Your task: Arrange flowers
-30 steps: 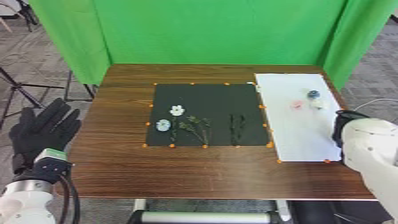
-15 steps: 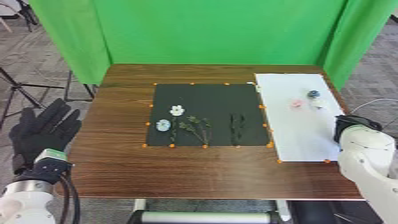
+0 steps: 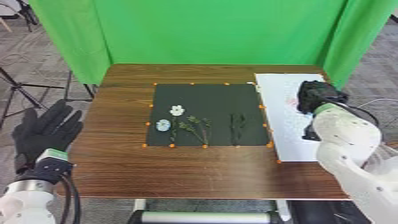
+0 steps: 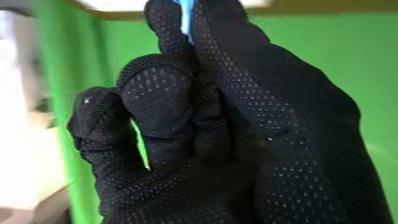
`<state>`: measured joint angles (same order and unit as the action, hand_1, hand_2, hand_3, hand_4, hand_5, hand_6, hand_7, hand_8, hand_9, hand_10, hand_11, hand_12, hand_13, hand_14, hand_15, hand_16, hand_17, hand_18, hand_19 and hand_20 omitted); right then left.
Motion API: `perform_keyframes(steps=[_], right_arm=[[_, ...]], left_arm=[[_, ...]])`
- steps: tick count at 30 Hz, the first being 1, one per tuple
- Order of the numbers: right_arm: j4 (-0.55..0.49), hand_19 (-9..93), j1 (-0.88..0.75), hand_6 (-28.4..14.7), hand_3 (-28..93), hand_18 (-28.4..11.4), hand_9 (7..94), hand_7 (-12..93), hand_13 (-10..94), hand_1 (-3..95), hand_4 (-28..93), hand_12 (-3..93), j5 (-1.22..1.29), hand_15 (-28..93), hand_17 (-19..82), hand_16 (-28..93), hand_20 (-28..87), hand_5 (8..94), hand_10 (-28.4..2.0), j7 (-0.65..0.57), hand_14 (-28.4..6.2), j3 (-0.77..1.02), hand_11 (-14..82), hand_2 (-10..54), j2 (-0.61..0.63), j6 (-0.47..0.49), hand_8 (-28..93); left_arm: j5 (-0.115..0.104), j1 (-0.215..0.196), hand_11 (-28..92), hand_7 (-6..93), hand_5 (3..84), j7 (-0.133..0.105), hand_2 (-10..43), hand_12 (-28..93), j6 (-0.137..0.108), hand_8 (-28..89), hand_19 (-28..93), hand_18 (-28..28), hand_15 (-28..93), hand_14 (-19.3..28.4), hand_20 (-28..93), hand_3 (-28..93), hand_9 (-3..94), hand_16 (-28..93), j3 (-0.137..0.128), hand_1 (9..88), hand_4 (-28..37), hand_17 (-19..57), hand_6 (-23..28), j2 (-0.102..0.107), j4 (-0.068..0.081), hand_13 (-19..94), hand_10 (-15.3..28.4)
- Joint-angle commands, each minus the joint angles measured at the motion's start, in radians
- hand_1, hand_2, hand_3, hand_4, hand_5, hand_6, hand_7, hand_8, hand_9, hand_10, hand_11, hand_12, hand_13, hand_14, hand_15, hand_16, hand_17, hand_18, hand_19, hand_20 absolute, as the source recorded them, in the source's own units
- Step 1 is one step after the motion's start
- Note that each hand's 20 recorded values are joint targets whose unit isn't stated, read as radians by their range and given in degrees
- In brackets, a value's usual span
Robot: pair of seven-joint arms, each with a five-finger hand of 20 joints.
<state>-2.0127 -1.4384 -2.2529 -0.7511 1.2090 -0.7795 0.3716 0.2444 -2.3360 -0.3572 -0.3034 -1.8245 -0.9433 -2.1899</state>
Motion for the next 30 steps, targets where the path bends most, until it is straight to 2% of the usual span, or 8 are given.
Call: perform_keyframes(steps=[1, 5, 10, 15, 18, 22, 26, 30], right_arm=[[0.053, 93, 0.185, -0.3, 71, -24.1, 85.7, 42, 78, 65.7, -28, 48.9, -0.028, 60, 45, 45, 37, 72.3, -8.8, 0.129, -5.4, -0.203, 13.2, -9.5, -0.211, -0.09, 16], [0.113, 93, 0.254, -0.3, 71, -24.1, 85.8, 42, 78, 65.5, -28, 48.9, -0.029, 60, 45, 45, 37, 72.2, -8.7, 0.16, -5.4, -0.298, 13.2, -9.5, -0.29, -0.1, 16], [0.172, 93, 0.31, -0.3, 72, -24.1, 85.7, 43, 78, 64.9, -28, 49.3, -0.034, 60, 45, 45, 37, 72.0, -8.7, 0.192, -5.4, -0.395, 13.3, -9.5, -0.363, -0.069, 15], [0.239, 93, 0.343, -0.2, 72, -24.0, 85.7, 43, 78, 64.5, -27, 49.4, -0.04, 60, 45, 45, 37, 71.6, -8.7, 0.193, -5.4, -0.463, 13.0, -9.5, -0.416, -0.067, 15], [0.291, 93, 0.358, 0.0, 72, -23.9, 85.7, 44, 78, 64.1, -27, 49.5, -0.036, 60, 45, 45, 37, 71.2, -8.6, 0.175, -5.4, -0.488, 12.9, -9.5, -0.448, -0.071, 15], [0.334, 93, 0.375, 0.0, 72, -23.9, 85.7, 44, 78, 63.9, -26, 49.3, -0.072, 60, 45, 45, 37, 71.0, -8.6, 0.178, -5.5, -0.519, 12.7, -9.5, -0.463, -0.102, 15], [0.337, 93, 0.375, -0.1, 72, -23.8, 85.5, 44, 78, 63.8, -26, 49.2, -0.093, 60, 45, 45, 37, 70.8, -8.8, 0.18, -5.5, -0.534, 12.6, -9.5, -0.471, -0.104, 15], [0.341, 92, 0.374, -0.1, 72, -23.6, 84.9, 44, 77, 63.7, -26, 49.0, -0.096, 60, 44, 45, 37, 70.1, -9.1, 0.183, -5.6, -0.545, 12.6, -9.5, -0.48, -0.121, 14]], left_arm=[[0.009, 0.048, 24, 18.6, 38.3, 0.039, 8.9, 10, 0.018, -10, 28, 13.7, 40, 15.3, 8, 71, 31.8, -8, 0.043, 27.0, -28.3, -5.7, 7.4, -0.007, 0.029, 23, 14.2], [0.012, 0.07, 24, 18.4, 38.3, 0.046, 8.9, 10, 0.014, -10, 28, 13.7, 40, 15.3, 8, 71, 31.7, -8, 0.057, 27.0, -28.3, -5.8, 7.4, -0.001, 0.043, 23, 14.2], [0.01, 0.087, 24, 18.6, 38.2, 0.042, 8.9, 10, 0.007, -10, 28, 13.7, 40, 15.2, 8, 71, 31.7, -8, 0.077, 26.8, -28.3, -5.7, 7.2, 0.004, 0.05, 23, 14.1], [0.014, 0.111, 24, 18.9, 38.0, 0.055, 8.9, 10, 0.008, -10, 28, 13.6, 40, 14.9, 8, 71, 31.7, -8, 0.093, 26.8, -28.3, -5.7, 7.1, 0.006, 0.058, 23, 13.9], [0.021, 0.108, 24, 19.0, 37.9, 0.059, 8.9, 10, -0.001, -10, 28, 13.6, 40, 14.9, 8, 71, 31.6, -8, 0.09, 26.8, -28.3, -5.6, 7.0, 0.006, 0.055, 23, 13.9], [0.025, 0.113, 24, 19.2, 37.9, 0.066, 8.9, 10, 0.003, -10, 28, 13.5, 40, 14.9, 8, 71, 31.6, -8, 0.091, 26.8, -28.3, -5.6, 6.9, 0.008, 0.057, 23, 13.9], [0.021, 0.11, 24, 19.2, 37.9, 0.059, 8.9, 10, 0.0, -10, 28, 13.5, 40, 14.8, 8, 71, 31.6, -8, 0.093, 26.8, -28.3, -5.6, 6.9, 0.011, 0.054, 23, 13.8], [0.023, 0.118, 24, 19.3, 37.8, 0.065, 8.8, 10, -0.001, -10, 28, 13.5, 40, 14.7, 8, 71, 31.6, -8, 0.096, 26.8, -28.3, -5.6, 6.8, 0.011, 0.058, 23, 13.7]])
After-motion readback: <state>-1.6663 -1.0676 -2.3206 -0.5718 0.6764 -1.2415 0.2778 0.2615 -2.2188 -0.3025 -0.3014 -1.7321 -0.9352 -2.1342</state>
